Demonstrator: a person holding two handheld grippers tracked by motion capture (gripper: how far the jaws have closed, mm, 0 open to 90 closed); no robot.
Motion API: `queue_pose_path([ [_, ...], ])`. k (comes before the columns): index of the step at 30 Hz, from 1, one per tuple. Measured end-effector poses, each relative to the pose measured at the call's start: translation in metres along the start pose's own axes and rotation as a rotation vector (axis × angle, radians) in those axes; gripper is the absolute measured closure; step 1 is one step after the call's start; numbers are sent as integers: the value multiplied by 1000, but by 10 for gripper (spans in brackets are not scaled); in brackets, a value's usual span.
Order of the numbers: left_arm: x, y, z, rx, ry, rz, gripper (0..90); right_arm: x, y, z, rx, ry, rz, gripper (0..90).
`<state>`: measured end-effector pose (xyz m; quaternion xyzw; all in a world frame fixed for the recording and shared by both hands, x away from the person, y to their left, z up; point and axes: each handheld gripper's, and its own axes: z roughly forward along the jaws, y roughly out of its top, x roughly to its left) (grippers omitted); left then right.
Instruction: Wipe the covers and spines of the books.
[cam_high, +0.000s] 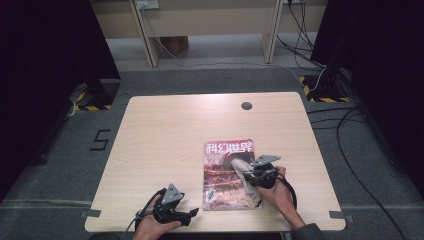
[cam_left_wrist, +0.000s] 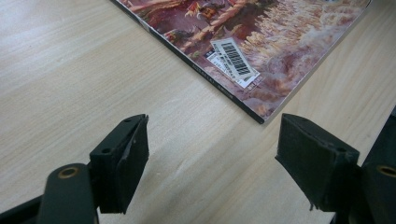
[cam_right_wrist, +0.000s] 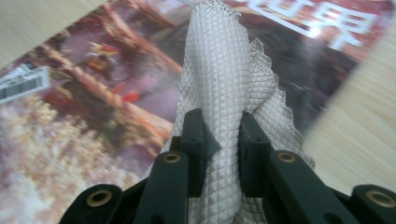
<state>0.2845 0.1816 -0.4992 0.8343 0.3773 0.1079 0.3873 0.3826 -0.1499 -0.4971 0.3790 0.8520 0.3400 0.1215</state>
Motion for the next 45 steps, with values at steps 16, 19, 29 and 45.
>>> queue_pose_path([
  [16,0,0,1,3,1,1,242,17,-6,-3,3,51,-48,765],
  [19,-1,-1,1,6,1,4,242,12,-6,-4,-3,52,-25,767],
  [29,-1,-1,1,10,0,5,242,-10,-10,-10,-7,-17,27,768],
  [45,1,-1,0,14,-5,4,241,54,3,9,1,126,-112,769],
])
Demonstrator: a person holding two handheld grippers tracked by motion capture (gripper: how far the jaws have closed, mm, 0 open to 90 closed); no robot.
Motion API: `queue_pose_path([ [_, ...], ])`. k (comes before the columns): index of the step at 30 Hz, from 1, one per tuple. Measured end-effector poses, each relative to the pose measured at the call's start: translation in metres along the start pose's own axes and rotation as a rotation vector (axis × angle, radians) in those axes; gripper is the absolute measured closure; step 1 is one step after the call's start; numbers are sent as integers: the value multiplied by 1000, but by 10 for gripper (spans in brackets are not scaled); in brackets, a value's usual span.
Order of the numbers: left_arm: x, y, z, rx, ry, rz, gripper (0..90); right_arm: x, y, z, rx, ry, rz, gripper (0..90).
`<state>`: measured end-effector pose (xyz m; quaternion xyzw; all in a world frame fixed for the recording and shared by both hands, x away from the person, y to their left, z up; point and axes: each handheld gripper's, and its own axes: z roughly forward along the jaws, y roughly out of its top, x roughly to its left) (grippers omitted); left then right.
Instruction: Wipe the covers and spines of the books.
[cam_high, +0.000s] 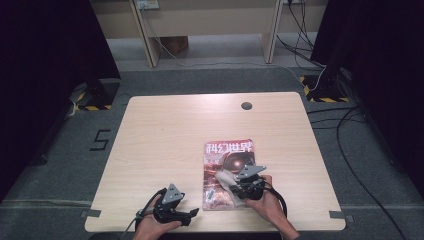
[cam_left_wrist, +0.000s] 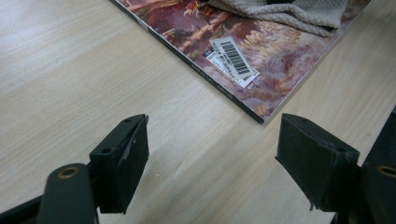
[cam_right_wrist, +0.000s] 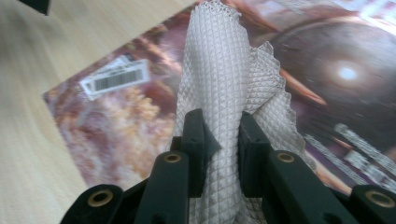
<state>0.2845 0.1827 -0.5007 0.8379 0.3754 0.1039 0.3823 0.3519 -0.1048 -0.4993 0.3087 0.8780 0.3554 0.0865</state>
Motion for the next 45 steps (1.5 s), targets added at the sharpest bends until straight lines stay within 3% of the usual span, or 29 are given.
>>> queue_pose_path([
  [12,0,-3,-3,0,2,-11,241,-2,8,9,-17,-23,1,768],
  [24,3,-9,-9,2,3,-29,241,44,22,29,-16,80,-97,769],
  [29,2,-9,-9,1,2,-25,239,42,23,29,-19,86,-85,768],
  [35,2,-8,-9,3,9,-20,239,36,24,30,-21,59,-72,768],
  [38,2,-8,-9,5,11,-18,239,40,24,30,-16,53,-79,769],
  [45,4,-8,-11,0,13,-19,239,58,25,34,-21,108,-104,769],
])
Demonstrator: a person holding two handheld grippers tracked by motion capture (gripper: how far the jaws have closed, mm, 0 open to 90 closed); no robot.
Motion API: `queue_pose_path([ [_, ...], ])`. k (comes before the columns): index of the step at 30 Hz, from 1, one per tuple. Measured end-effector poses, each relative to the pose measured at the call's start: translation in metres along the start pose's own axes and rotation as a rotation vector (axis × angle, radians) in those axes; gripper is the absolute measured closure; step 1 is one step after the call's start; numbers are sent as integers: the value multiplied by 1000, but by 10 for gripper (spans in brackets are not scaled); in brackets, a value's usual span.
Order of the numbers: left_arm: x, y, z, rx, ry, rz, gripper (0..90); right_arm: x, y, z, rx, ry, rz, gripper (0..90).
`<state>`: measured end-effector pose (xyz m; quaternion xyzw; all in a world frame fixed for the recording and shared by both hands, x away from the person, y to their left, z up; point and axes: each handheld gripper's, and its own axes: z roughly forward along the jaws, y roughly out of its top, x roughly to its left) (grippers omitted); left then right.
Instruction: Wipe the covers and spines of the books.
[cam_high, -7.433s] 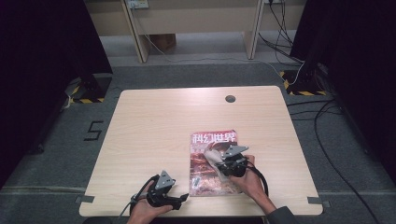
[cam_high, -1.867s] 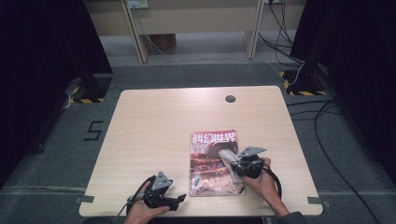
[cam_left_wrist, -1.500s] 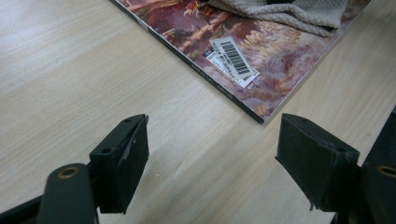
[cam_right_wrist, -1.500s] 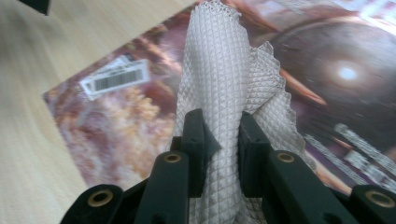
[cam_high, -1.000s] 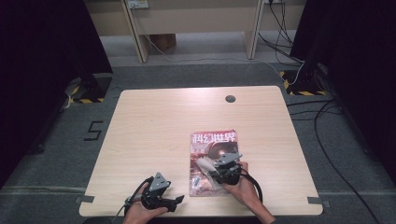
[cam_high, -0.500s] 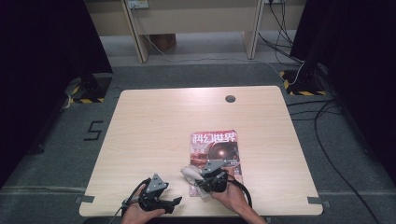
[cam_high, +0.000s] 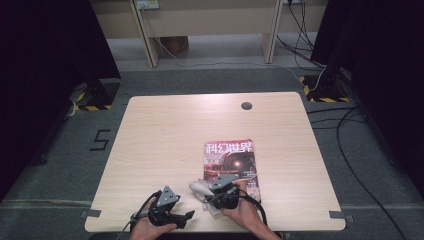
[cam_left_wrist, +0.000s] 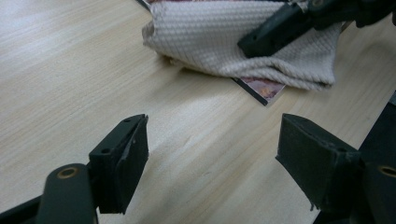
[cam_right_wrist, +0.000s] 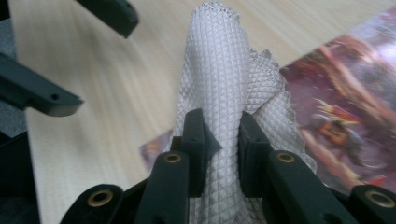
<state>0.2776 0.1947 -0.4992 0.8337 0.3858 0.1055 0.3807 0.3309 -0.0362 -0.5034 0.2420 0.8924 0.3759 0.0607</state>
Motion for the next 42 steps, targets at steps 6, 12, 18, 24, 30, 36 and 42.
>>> queue_pose_path([
  [6,1,-1,-2,-4,2,-3,237,1,0,0,5,9,-2,768],
  [12,2,-1,-2,2,10,-11,227,2,-1,-1,7,5,1,768],
  [18,3,-1,-2,2,23,-25,207,11,-2,-2,12,36,-22,768],
  [24,3,-1,-2,4,21,-19,206,7,-2,-2,7,27,-23,768],
  [30,3,-1,-2,3,24,-22,204,11,-3,-2,11,31,-29,768],
  [36,3,-1,-2,6,21,-21,202,16,-3,-3,17,47,-40,767],
  [42,3,-1,-3,4,21,-21,203,8,-7,-9,29,26,-28,767],
])
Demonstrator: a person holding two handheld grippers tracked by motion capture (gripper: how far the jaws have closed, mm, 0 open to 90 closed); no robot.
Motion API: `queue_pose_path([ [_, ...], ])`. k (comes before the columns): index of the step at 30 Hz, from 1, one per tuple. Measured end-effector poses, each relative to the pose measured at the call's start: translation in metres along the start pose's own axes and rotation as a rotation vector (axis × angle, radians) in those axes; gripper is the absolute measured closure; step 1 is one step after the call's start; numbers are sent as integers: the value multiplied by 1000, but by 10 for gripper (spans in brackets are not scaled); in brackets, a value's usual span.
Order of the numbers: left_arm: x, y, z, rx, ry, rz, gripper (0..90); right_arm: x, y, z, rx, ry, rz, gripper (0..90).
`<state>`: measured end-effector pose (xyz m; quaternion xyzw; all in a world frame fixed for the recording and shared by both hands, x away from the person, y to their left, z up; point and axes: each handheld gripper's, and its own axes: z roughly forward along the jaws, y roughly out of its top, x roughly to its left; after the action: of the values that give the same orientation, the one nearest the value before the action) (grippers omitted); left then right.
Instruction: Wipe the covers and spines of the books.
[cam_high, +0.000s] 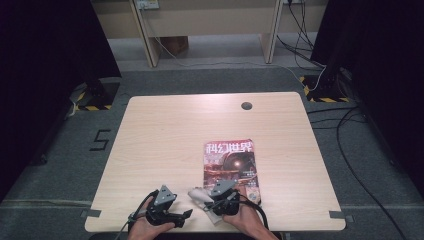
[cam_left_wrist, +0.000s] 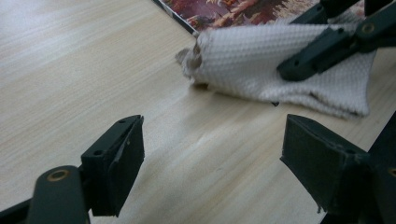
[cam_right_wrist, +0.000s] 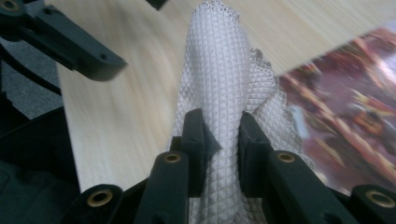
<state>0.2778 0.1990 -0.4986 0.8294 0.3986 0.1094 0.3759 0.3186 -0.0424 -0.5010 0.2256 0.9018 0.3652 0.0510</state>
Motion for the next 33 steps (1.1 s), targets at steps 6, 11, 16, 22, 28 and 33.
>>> queue_pose_path([
  [6,0,0,0,0,-2,1,203,-18,-11,-13,-4,-54,46,767],
  [11,-1,0,0,-2,-3,1,204,-36,-21,-27,2,-115,87,767],
  [16,-1,0,0,-1,-3,1,204,-46,-28,-36,9,-144,114,767],
  [22,-1,0,0,-2,-4,1,204,-54,-38,-46,2,-172,143,767],
  [28,-1,0,0,-1,-2,0,204,-48,-44,-50,-4,-153,139,767],
  [33,-1,0,0,-1,-4,0,204,-50,-52,-58,-4,-162,158,767],
])
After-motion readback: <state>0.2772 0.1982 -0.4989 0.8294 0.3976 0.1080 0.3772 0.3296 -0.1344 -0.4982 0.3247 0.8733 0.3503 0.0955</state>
